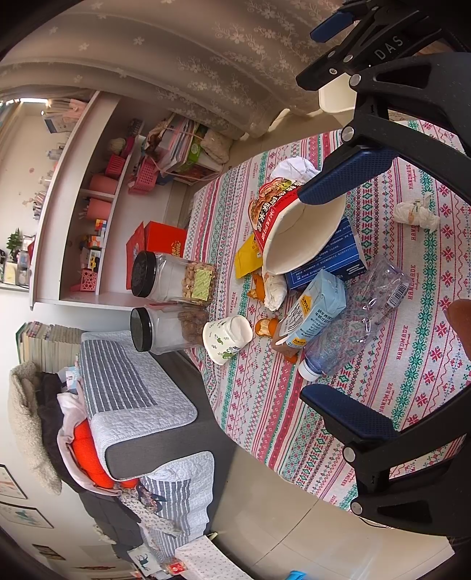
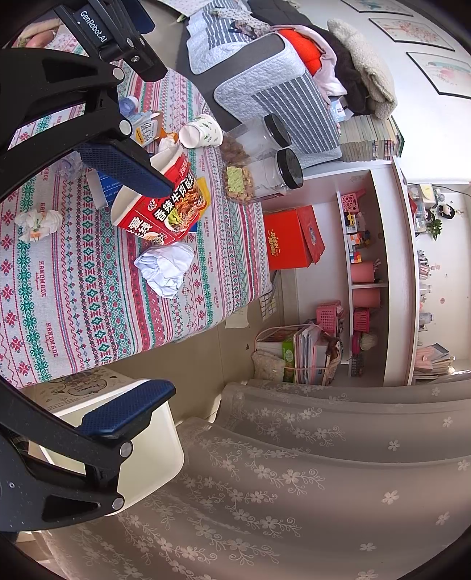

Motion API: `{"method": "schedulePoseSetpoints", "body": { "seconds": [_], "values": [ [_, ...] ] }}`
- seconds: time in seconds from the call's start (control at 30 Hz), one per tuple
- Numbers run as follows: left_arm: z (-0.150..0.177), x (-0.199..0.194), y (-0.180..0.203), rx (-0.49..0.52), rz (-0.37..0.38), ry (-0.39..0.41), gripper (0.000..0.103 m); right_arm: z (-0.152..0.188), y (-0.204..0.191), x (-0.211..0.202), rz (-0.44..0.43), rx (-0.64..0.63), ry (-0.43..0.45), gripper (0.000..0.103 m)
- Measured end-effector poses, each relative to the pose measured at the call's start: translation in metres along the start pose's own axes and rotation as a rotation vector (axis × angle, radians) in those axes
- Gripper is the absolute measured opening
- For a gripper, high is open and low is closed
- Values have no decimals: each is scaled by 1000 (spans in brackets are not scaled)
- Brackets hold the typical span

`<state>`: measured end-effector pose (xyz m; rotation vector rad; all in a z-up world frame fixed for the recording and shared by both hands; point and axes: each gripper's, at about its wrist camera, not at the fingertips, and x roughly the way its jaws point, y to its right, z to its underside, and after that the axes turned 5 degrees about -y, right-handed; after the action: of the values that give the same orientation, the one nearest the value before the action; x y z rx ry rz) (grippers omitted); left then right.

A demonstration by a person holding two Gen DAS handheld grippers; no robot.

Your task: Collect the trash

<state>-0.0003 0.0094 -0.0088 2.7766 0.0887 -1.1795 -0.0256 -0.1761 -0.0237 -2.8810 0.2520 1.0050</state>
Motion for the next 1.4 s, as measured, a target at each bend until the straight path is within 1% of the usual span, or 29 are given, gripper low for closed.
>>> {"method": "schedulePoseSetpoints", "body": {
  "seconds": [0.17, 0.23, 0.5, 0.77, 1.0, 1.17, 1.3, 1.4],
  "values": [
    [0, 0, 0, 0, 0, -1, 96, -3, 2, -1, 0, 1, -1, 96],
    [0, 0, 0, 0, 0, 0, 96, 4, -2, 2, 1, 1, 0, 96],
    [0, 0, 0, 0, 0, -1, 96, 5, -2, 3, 0, 0, -2, 96],
    [0, 0, -1, 0, 2, -2, 96, 1, -1, 1, -1, 1, -4, 96],
    [2, 0, -3, -10, 2, -6, 96, 10, -3, 8, 4, 0, -18, 96],
    [0, 9, -17, -65, 19, -41, 96, 13, 1, 16, 10, 4, -67, 96],
    [-9, 15, -36, -138, 30, -74, 96, -1, -2, 14, 20, -26, -96, 96],
    [-27, 17, -56, -205, 32, -82, 96, -17, -1, 8, 2, -32, -94, 96]
  ]
}}
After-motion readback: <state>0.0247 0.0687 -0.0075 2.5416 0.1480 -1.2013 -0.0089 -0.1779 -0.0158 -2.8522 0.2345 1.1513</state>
